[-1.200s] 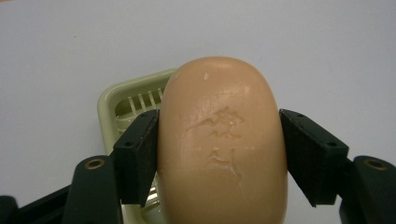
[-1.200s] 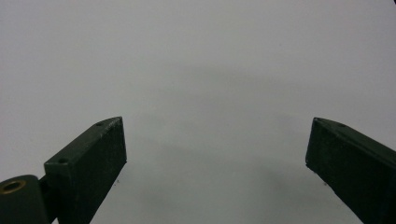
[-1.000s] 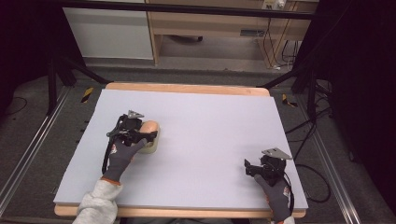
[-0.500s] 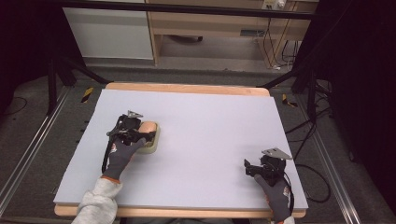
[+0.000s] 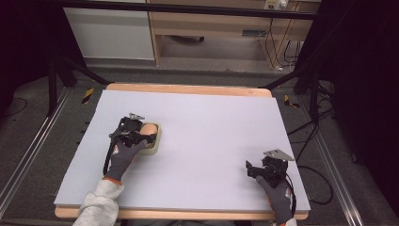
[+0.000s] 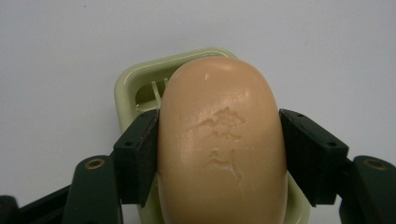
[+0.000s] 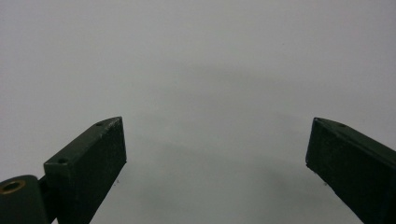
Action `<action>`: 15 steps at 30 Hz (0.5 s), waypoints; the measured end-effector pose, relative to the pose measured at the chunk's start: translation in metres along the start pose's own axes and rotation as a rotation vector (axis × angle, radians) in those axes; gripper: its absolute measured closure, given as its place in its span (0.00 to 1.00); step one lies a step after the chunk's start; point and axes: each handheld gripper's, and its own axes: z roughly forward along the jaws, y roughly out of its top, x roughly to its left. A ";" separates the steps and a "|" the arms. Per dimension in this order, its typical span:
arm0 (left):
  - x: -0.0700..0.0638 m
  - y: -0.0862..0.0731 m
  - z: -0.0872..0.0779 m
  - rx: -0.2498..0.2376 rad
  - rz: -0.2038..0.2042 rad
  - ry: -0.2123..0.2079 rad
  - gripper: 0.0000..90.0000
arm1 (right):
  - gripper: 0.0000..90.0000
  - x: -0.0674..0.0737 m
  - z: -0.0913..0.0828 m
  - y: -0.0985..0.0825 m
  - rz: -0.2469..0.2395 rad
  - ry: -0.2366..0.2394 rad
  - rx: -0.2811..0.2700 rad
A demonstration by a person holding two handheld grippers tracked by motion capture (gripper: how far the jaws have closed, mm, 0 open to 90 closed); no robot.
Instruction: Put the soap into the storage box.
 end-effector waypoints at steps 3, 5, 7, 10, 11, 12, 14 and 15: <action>0.001 -0.001 0.002 -0.001 -0.008 -0.003 0.35 | 0.06 0.000 0.000 0.000 0.002 0.001 0.000; 0.001 -0.001 0.003 -0.001 -0.009 -0.002 0.35 | 0.06 0.000 0.000 0.000 0.003 0.001 0.000; 0.001 -0.002 0.004 0.000 -0.007 -0.004 0.35 | 0.06 0.000 0.000 0.000 0.001 0.001 0.000; 0.000 -0.002 0.005 0.001 -0.005 -0.004 0.35 | 0.06 0.000 0.000 0.000 0.003 0.001 -0.001; 0.000 -0.002 0.005 0.001 -0.004 -0.004 0.35 | 0.06 0.000 0.000 0.000 0.003 0.002 0.000; 0.000 -0.002 0.005 0.001 -0.004 -0.005 0.35 | 0.06 0.000 0.000 0.000 0.001 0.001 0.000; 0.000 -0.002 0.006 0.002 -0.005 -0.004 0.35 | 0.06 0.000 0.000 0.000 0.002 0.001 0.000; 0.000 -0.002 0.007 0.003 -0.004 -0.001 0.35 | 0.06 0.000 0.000 0.000 0.003 0.001 0.001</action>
